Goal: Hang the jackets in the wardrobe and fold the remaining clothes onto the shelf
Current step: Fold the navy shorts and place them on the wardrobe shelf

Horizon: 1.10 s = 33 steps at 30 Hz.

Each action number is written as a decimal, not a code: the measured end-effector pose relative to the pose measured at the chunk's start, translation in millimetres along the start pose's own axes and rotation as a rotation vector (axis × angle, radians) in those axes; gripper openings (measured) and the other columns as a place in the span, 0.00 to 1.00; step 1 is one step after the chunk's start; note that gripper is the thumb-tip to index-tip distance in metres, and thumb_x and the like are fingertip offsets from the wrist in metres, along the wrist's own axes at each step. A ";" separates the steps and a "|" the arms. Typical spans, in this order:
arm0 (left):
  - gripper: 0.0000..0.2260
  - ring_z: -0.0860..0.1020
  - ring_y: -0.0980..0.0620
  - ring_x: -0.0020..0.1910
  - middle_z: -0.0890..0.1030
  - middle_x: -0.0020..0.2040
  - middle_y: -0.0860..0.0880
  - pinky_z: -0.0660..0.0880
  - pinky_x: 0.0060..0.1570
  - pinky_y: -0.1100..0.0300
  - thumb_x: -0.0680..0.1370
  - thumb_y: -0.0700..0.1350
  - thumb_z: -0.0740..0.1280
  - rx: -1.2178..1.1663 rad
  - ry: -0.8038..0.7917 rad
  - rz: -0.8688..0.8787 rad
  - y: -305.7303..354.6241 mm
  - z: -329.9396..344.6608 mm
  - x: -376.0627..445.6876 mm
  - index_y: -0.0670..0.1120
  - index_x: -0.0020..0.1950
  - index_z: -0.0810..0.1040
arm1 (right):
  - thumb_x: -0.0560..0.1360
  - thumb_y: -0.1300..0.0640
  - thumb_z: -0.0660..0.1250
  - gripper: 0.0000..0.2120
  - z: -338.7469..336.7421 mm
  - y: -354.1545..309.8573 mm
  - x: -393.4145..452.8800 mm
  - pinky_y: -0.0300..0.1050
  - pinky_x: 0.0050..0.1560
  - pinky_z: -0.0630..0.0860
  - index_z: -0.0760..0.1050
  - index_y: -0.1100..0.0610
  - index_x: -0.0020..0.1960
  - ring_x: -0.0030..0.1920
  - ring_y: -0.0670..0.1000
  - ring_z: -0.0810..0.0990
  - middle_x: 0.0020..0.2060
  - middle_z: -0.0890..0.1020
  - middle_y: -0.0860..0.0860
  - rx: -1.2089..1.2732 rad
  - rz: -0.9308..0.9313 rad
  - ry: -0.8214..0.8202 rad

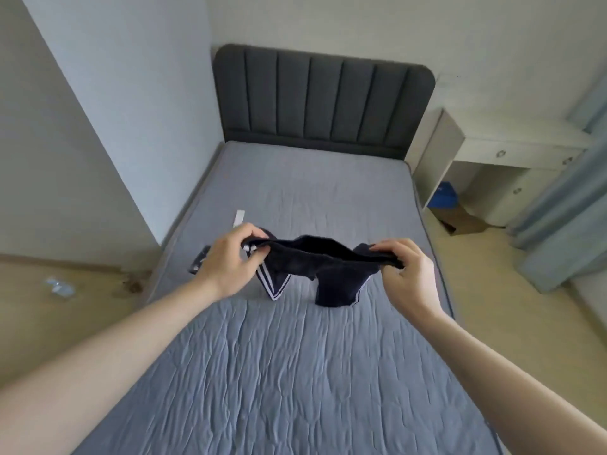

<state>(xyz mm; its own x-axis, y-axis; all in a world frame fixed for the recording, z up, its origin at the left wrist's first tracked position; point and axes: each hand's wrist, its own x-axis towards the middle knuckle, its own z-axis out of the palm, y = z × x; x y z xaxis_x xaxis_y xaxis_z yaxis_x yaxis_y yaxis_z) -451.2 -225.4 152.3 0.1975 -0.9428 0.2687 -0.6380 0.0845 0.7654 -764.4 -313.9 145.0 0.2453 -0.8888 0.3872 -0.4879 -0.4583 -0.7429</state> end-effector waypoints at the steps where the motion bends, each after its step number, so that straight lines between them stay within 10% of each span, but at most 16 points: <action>1: 0.05 0.80 0.56 0.49 0.83 0.48 0.55 0.75 0.52 0.59 0.78 0.38 0.72 0.017 -0.061 -0.041 -17.7 11.7 -27.9 0.48 0.50 0.81 | 0.69 0.70 0.64 0.21 10.0 19.0 -31.5 0.32 0.50 0.74 0.83 0.47 0.50 0.53 0.43 0.80 0.49 0.81 0.39 -0.052 0.039 -0.071; 11: 0.07 0.77 0.59 0.40 0.79 0.40 0.56 0.74 0.43 0.58 0.72 0.54 0.69 0.113 -0.652 -0.533 -170.0 145.1 -251.9 0.52 0.41 0.77 | 0.72 0.65 0.64 0.21 101.4 156.5 -278.5 0.26 0.46 0.71 0.76 0.36 0.43 0.49 0.40 0.78 0.46 0.80 0.38 -0.236 0.606 -0.700; 21: 0.14 0.80 0.62 0.41 0.83 0.40 0.58 0.77 0.45 0.61 0.69 0.65 0.67 0.162 -0.812 -0.898 -280.9 259.5 -398.8 0.56 0.39 0.83 | 0.74 0.66 0.63 0.18 186.5 262.3 -446.5 0.33 0.51 0.74 0.78 0.43 0.49 0.53 0.44 0.79 0.52 0.77 0.42 -0.335 0.855 -0.997; 26: 0.05 0.82 0.59 0.44 0.80 0.47 0.58 0.73 0.42 0.68 0.73 0.52 0.74 0.257 -0.695 -1.004 -310.3 295.1 -446.1 0.56 0.40 0.80 | 0.72 0.65 0.63 0.19 203.4 287.7 -499.3 0.31 0.50 0.70 0.80 0.46 0.57 0.56 0.44 0.79 0.56 0.74 0.41 -0.392 0.870 -1.147; 33: 0.41 0.78 0.37 0.57 0.61 0.72 0.43 0.76 0.54 0.48 0.66 0.36 0.79 0.196 -0.167 -1.333 -299.9 336.4 -476.5 0.46 0.74 0.63 | 0.72 0.63 0.64 0.23 216.6 299.4 -524.6 0.37 0.66 0.68 0.76 0.50 0.66 0.69 0.49 0.74 0.68 0.72 0.46 -0.374 0.897 -1.309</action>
<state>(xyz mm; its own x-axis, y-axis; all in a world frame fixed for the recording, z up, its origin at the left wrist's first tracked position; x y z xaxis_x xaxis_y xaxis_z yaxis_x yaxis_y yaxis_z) -604.3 89.9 -402.0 0.6602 -0.2996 -0.6888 -0.1313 -0.9489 0.2869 -857.7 13.7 -398.8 0.1954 -0.3422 -0.9191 -0.9750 0.0334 -0.2197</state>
